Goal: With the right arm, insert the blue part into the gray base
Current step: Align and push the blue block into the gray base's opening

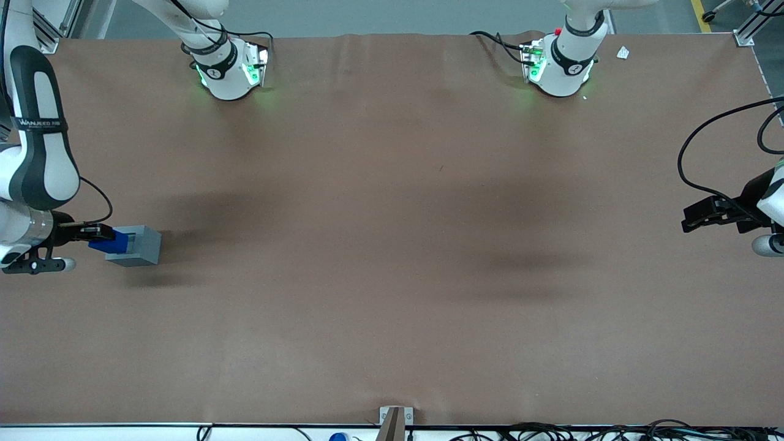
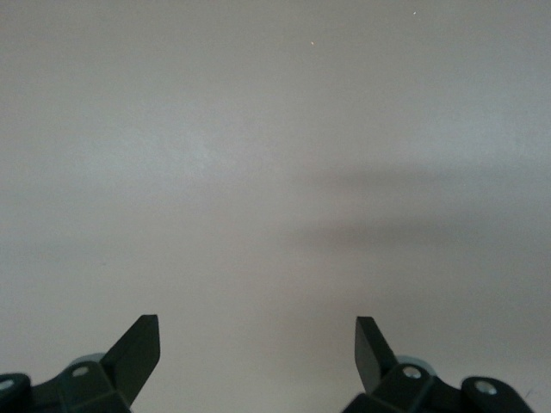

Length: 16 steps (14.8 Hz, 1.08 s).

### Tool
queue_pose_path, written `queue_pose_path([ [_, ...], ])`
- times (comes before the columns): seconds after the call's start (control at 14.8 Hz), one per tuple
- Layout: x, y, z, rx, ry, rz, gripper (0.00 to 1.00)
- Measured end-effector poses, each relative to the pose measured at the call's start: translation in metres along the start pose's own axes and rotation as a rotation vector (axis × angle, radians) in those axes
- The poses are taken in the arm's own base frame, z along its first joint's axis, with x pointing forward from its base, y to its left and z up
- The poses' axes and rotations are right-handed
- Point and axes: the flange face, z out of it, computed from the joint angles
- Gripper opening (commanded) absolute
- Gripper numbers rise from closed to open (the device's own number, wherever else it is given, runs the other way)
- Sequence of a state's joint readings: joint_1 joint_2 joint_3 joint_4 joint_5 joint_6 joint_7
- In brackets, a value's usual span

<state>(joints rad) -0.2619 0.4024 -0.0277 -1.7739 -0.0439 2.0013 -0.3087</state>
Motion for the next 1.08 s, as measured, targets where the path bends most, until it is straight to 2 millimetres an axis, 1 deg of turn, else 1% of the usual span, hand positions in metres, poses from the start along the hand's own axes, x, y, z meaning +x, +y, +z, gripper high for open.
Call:
queue_pose_path([
  [0.27, 0.001, 0.001, 0.007, 0.004, -0.012, 0.011, 0.14],
  [1.08, 0.001, 0.002, 0.016, 0.01, -0.029, 0.029, 0.15],
])
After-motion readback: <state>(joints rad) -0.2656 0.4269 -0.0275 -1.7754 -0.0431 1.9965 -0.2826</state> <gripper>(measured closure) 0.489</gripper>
